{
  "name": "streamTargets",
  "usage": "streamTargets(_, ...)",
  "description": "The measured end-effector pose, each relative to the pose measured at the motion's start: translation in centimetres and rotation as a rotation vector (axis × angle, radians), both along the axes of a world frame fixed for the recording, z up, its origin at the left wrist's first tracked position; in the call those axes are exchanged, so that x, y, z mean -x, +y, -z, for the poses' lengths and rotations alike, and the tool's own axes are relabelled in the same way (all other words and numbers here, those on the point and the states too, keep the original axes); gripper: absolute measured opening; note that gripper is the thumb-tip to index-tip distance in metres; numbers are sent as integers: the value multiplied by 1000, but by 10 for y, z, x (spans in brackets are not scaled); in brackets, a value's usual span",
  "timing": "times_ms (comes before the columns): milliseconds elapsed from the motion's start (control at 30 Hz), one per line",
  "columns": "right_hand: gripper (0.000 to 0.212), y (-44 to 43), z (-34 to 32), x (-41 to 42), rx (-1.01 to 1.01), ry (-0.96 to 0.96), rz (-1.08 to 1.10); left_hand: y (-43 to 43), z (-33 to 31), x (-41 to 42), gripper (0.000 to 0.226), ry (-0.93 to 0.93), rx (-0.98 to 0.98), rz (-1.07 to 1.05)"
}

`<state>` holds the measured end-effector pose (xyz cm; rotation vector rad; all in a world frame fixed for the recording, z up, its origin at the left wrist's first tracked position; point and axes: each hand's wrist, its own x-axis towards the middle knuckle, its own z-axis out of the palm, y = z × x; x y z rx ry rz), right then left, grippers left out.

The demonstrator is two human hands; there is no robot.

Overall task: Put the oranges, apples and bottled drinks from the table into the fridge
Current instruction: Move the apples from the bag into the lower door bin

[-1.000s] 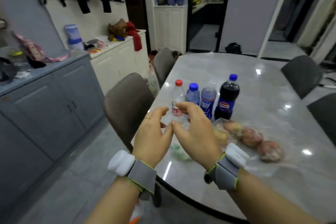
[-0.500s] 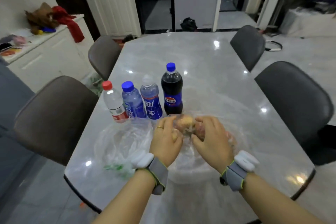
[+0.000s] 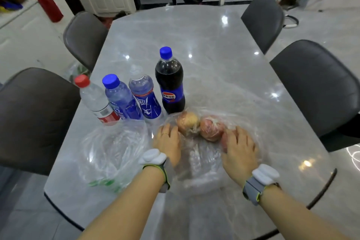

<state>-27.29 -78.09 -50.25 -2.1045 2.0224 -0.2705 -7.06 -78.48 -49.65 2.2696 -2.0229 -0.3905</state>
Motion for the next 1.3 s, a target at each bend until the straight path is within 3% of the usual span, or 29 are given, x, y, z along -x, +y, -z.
streamTargets(200, 79, -6, 8, 7, -45, 136, -35, 6, -1, -5, 65, -113, -86, 61)
streamTargets(367, 78, -8, -1, 14, -22, 94, -54, 12, -2, -3, 62, -66, -89, 101)
streamTargets(533, 81, 4, -33, 7, 54, -72, -75, 30, -26, -10, 52, 141, 172, 55)
streamTargets(633, 81, 17, -58, -16, 130, -232, -175, 44, -59, -17, 62, 201, 299, 6)
streamTargets(800, 80, 41, -104, -75, 207, -367, -368, 85, -111, -48, 94, 231, 332, -154)
streamTargets(1033, 77, 96, -153, -176, 227, -607, -665, 187, -168, -124, 78, 125, 557, -435)
streamTargets(1300, 77, 203, -203, -293, 231, -749, -1074, 342, -216, -202, 73, 22, 645, -749)
